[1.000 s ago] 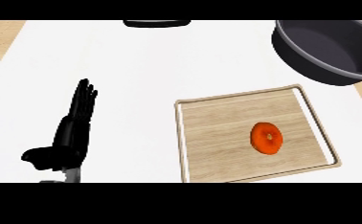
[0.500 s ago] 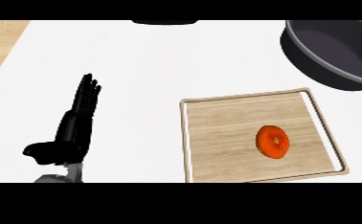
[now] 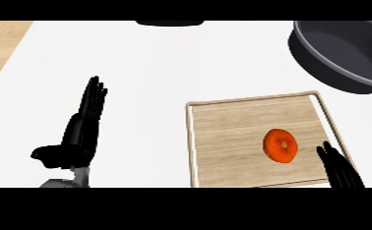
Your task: Pick the squash from the tray and place it in the pot
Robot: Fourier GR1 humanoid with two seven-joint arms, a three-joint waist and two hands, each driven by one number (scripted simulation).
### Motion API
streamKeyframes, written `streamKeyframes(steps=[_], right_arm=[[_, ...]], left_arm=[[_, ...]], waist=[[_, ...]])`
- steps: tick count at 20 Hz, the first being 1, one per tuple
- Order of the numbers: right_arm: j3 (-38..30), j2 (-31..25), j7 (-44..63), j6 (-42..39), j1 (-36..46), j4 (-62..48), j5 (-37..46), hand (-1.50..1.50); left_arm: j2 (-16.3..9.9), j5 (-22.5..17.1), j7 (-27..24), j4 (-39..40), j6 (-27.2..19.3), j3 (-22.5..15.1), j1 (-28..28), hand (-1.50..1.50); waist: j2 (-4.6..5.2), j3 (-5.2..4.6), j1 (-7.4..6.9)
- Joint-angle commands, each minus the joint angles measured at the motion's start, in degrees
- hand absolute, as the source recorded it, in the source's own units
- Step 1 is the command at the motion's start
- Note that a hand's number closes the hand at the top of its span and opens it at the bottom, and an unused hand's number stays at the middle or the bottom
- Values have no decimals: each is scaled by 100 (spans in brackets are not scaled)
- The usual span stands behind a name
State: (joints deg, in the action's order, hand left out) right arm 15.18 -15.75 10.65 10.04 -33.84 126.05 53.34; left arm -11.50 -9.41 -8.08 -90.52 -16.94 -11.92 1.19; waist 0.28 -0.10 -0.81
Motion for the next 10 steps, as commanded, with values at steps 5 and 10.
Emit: streamKeyframes(steps=[5, 10], right_arm=[[187, 487, 926, -709, 1123, -942, 539, -150], [-124, 430, 615, -715, 1315, -1250, 305, -150]], left_arm=[[100, 167, 220, -227, -7, 103, -68, 0], [157, 272, 85, -263, 234, 213, -354, 0]], waist=[[-29, 11, 67], [-32, 11, 79]])
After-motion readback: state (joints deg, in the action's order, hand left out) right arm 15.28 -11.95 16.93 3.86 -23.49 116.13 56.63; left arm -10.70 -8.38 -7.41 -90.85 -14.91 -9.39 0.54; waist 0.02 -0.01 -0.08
